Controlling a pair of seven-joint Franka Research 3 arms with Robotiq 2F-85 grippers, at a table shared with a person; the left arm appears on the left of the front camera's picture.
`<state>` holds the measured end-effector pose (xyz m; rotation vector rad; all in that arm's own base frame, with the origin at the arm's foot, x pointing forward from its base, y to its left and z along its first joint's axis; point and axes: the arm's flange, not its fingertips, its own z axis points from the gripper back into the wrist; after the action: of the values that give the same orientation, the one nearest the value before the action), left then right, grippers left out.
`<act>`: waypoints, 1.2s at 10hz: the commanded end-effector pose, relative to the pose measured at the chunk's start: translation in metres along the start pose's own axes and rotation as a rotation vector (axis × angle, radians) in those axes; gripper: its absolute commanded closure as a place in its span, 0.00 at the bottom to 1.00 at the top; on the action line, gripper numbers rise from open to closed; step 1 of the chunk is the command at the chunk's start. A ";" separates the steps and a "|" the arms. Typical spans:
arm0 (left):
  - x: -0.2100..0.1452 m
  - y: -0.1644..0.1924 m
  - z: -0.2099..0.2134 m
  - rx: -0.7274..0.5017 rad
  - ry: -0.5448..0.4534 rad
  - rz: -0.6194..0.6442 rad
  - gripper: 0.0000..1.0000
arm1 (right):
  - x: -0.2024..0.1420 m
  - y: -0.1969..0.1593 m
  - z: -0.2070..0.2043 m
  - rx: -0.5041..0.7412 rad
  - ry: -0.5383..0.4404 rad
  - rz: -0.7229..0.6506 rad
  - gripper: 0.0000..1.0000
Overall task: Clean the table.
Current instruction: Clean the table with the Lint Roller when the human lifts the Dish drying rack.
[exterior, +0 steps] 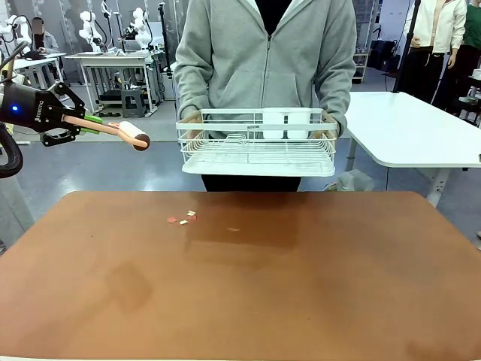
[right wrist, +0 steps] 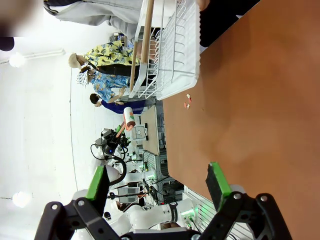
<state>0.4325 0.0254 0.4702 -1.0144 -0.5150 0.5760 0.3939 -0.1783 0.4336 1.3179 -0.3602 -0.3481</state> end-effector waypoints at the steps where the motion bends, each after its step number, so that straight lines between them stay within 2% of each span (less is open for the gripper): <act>1: 0.000 -0.001 0.001 0.003 0.000 -0.001 1.00 | -0.004 0.003 -0.001 0.008 -0.004 0.001 0.00; 6: 0.000 -0.001 0.001 0.003 0.000 -0.001 1.00 | -0.004 0.003 -0.001 0.008 -0.004 0.001 0.00; 7: 0.000 0.000 0.000 0.000 0.000 0.000 0.79 | -0.004 0.003 -0.001 0.008 -0.004 0.001 0.00; 8: 0.011 -0.011 0.012 0.046 -0.006 -0.187 0.79 | -0.004 0.003 -0.001 0.008 -0.004 0.001 0.00; 10: 0.039 -0.035 0.025 0.094 0.150 -0.345 0.79 | -0.004 0.003 -0.001 0.008 -0.004 0.001 0.00; 11: 0.063 -0.042 0.016 0.164 0.342 -0.551 0.79 | -0.004 0.003 -0.001 0.008 -0.004 0.001 0.00; 12: 0.075 -0.036 -0.002 0.246 0.468 -0.696 0.79 | -0.004 0.003 -0.001 0.008 -0.004 0.001 0.00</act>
<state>0.4654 0.0483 0.5112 -0.7207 -0.3838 0.0577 0.3939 -0.1780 0.4338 1.3178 -0.3600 -0.3476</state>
